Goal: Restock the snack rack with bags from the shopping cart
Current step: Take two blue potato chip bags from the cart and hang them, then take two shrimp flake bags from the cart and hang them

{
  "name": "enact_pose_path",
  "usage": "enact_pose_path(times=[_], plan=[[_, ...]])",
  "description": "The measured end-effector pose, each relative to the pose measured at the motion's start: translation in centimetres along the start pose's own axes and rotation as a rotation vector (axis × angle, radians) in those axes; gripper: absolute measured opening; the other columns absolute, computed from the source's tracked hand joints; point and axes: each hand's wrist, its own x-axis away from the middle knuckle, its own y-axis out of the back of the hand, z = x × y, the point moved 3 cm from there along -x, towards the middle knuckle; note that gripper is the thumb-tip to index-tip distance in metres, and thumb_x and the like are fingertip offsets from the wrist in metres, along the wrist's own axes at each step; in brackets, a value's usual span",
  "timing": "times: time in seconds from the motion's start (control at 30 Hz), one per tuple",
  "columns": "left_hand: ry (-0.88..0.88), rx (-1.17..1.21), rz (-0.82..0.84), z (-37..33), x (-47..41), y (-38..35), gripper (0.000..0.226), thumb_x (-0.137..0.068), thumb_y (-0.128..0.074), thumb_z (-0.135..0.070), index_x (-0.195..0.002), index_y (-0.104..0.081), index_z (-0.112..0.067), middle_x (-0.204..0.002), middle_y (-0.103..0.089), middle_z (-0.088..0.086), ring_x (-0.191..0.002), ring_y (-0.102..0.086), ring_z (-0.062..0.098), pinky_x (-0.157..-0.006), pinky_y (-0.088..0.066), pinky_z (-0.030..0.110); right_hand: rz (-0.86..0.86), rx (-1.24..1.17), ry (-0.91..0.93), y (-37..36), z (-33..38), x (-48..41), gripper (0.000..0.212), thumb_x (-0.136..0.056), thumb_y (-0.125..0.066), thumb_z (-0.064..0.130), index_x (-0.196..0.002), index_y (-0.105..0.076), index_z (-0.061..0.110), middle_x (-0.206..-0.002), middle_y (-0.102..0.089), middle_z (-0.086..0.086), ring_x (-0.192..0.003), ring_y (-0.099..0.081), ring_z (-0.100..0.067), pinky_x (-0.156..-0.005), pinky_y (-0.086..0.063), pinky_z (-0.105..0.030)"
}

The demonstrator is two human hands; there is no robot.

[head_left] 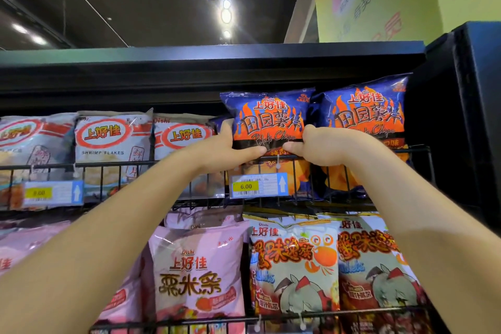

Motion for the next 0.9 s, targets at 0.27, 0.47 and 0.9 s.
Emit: enact_pose_path(times=[0.27, 0.47, 0.9], plan=[[-0.037, -0.145, -0.203, -1.8, 2.5, 0.3, 0.094, -0.089, -0.072, -0.056, -0.156, -0.019, -0.018, -0.149, -0.052, 0.009, -0.127, -0.058, 0.026, -0.095, -0.049, 0.036, -0.257, -0.308, 0.046, -1.0, -2.2, 0.0, 0.075, -0.088, -0.069, 0.062, -0.139, -0.039, 0.016, -0.130, -0.061, -0.003, -0.101, -0.060, -0.021, -0.078, -0.046, -0.032], [-0.163, -0.388, -0.328, -4.7, 6.1, -1.4, 0.092, -0.086, -0.072, -0.059, -0.155, -0.024, -0.023, -0.147, -0.040, 0.012, -0.134, -0.045, 0.031, -0.105, -0.049, 0.048, -0.405, -0.293, 0.167, -0.9, -3.1, 3.0, 0.085, -0.086, -0.078, 0.048, -0.154, -0.033, 0.021, -0.144, -0.053, -0.001, -0.126, -0.055, -0.017, -0.099, -0.047, -0.033], [-0.589, -0.422, -0.146, -13.1, 9.7, -16.3, 0.072, -0.087, -0.074, -0.053, -0.147, -0.048, -0.023, -0.146, -0.042, 0.014, -0.140, -0.036, 0.037, -0.109, -0.039, 0.051, -0.374, 0.335, -0.140, -5.8, -13.6, 20.3, 0.073, -0.084, -0.078, 0.042, -0.149, -0.048, 0.025, -0.152, -0.044, -0.010, -0.137, -0.045, -0.035, -0.108, -0.040, -0.049]])
